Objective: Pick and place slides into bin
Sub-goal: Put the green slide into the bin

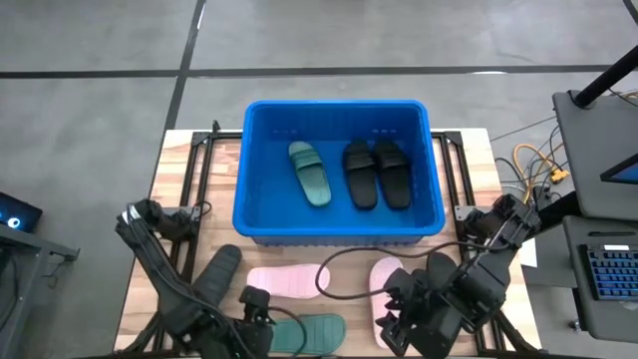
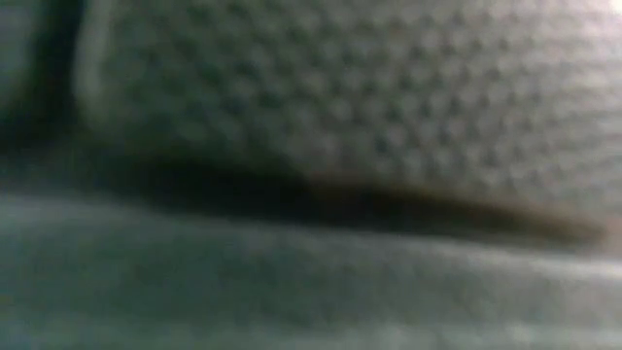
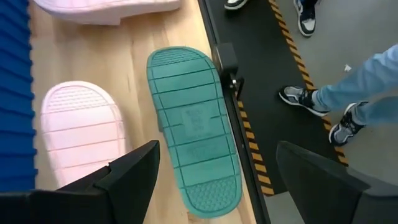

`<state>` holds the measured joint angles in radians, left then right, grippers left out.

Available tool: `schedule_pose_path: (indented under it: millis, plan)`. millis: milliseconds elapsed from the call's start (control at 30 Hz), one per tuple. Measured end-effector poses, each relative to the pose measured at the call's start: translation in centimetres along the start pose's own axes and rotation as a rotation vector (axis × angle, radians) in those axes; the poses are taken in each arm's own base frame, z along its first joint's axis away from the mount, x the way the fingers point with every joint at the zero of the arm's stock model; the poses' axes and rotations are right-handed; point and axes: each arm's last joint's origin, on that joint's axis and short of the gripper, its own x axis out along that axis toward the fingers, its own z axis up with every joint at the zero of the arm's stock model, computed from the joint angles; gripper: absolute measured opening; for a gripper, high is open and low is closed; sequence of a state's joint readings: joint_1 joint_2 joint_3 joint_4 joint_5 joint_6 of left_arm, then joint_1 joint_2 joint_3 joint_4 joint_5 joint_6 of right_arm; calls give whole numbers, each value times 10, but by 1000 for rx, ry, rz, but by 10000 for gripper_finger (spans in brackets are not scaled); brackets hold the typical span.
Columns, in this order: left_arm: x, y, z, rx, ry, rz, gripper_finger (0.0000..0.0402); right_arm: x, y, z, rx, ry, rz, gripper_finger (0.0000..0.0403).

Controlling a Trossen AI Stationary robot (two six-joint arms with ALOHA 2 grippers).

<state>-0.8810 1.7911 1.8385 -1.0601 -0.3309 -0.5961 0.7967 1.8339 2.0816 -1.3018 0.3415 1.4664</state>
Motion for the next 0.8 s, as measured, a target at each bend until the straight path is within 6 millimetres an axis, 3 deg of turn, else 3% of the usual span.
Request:
schedule_pose_path:
  millis: [500, 800]
  plan:
    - [39, -13, -6, 28, 45, 59, 306, 14, -5, -18, 16, 18, -44, 210]
    - [76, -22, -19, 58, 126, 112, 306, 32, -3, -29, 63, 22, -3, 210]
